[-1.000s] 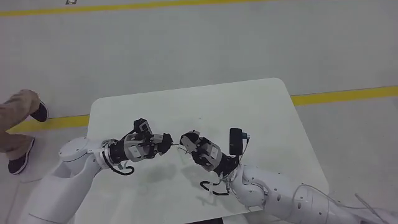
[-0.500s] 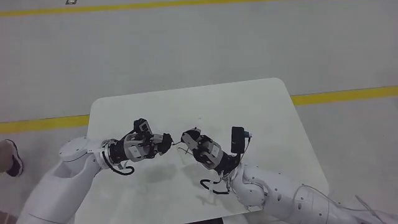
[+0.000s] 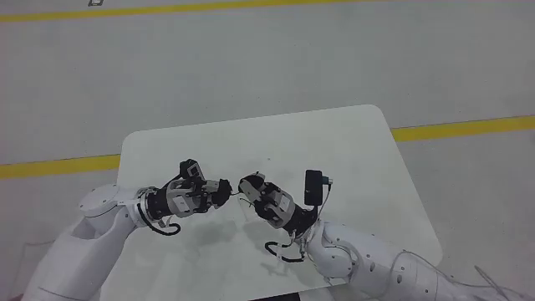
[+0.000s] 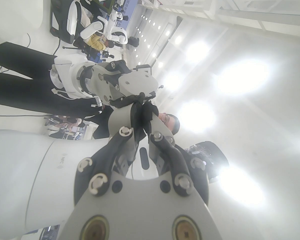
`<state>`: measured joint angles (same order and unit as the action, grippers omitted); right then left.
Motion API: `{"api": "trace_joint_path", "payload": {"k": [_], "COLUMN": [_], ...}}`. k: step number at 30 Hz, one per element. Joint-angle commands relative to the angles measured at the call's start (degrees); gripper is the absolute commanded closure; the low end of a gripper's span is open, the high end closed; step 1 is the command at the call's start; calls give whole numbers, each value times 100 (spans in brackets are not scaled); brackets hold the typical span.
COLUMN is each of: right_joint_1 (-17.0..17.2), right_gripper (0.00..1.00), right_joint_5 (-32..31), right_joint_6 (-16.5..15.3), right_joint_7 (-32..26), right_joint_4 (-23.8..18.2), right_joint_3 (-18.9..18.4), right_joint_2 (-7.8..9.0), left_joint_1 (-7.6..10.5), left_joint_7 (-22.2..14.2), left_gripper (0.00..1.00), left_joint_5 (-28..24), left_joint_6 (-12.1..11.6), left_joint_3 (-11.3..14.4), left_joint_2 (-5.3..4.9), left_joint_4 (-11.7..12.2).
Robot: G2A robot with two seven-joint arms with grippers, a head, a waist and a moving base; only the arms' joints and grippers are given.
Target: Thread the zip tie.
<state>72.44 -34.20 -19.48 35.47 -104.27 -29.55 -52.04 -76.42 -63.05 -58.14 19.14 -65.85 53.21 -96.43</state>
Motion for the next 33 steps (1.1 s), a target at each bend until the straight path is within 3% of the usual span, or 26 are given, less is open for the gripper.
{"api": "trace_joint_path", "payload": {"k": [1,22,24,26,28,30,33], "right_joint_1": [17,263,288,310,332,350,376], "right_gripper": [100,100,72,53,20,7,5], "right_joint_5": [-13,-108,-125,-137,-154,-165,-179], "right_joint_6": [0,0,0,0,0,0,0], "right_joint_7": [-18,3,-8,-20,-38,-53,-76], "right_joint_4": [0,27,12,2,-9,-15,-23], "right_joint_3": [-12,-209,-246,-276,-308,-332,-369], "right_joint_2": [-26,-213,-218,-222,-225,-229,-234], "left_joint_1": [0,0,0,0,0,0,0], "left_joint_7": [0,0,0,0,0,0,0], "left_gripper": [100,100,100,100,100,100,100], "left_joint_5": [0,0,0,0,0,0,0], "left_joint_6": [0,0,0,0,0,0,0], "left_joint_3": [0,0,0,0,0,0,0], "left_joint_2": [0,0,0,0,0,0,0], "left_joint_4": [0,0,0,0,0,0,0]}}
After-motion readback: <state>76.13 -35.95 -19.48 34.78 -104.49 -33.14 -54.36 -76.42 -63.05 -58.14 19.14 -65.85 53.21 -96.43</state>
